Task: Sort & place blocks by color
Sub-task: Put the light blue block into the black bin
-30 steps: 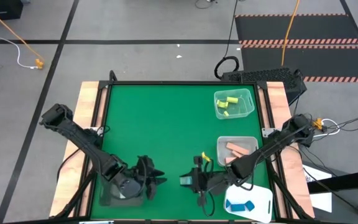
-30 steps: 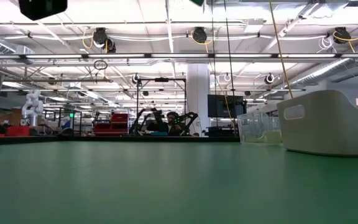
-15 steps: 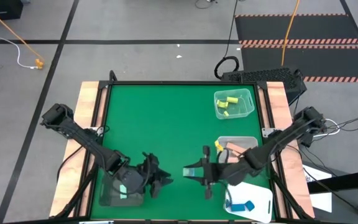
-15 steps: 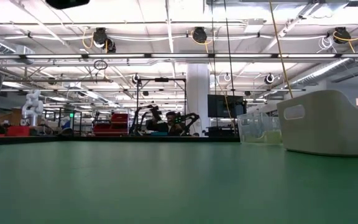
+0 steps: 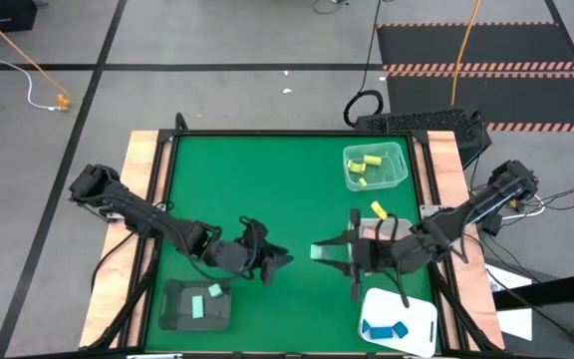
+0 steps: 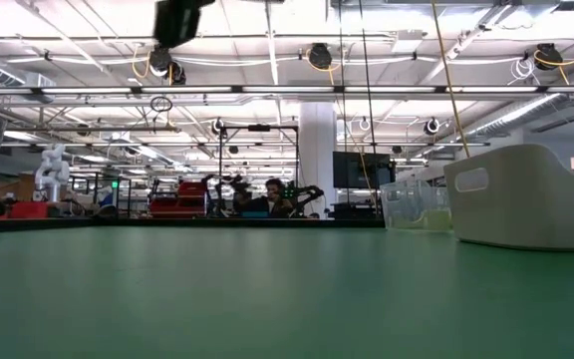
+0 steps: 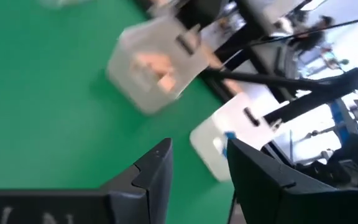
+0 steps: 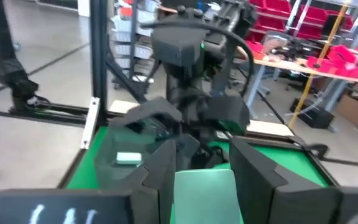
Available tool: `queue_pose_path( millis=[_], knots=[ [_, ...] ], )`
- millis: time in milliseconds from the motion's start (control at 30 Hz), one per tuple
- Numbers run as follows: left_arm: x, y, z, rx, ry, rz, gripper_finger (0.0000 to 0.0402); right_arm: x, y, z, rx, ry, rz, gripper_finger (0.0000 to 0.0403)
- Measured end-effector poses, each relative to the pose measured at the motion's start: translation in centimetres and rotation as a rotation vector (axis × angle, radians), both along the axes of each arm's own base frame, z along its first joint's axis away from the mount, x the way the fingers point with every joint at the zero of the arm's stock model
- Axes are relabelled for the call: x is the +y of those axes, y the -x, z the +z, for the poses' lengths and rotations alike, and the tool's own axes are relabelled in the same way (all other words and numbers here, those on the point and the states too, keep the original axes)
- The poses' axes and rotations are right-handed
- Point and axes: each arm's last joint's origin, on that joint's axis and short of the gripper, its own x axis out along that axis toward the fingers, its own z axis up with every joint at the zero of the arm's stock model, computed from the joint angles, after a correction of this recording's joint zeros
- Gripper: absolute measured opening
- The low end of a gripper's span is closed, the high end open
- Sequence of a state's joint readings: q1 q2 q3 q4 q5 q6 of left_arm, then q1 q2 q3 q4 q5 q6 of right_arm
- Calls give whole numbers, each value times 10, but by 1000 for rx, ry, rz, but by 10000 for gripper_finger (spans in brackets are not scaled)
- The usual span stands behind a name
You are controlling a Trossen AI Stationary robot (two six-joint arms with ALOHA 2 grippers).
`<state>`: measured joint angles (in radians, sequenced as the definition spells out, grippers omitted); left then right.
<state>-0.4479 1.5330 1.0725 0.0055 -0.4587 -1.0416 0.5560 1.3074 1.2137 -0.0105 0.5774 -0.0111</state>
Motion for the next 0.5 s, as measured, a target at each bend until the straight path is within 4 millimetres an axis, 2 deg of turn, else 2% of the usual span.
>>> queue_pose_path(
  millis=[200,300,500],
  knots=[
    [9,-4,24,-165,-256,-34,154,-7,11,0,65,-8,-16,117],
    [23,-10,30,-213,-291,-4,154,-7,12,-3,94,12,-16,111],
    [42,-15,25,-145,-325,4,154,-8,12,-4,104,19,-15,115]
  ],
)
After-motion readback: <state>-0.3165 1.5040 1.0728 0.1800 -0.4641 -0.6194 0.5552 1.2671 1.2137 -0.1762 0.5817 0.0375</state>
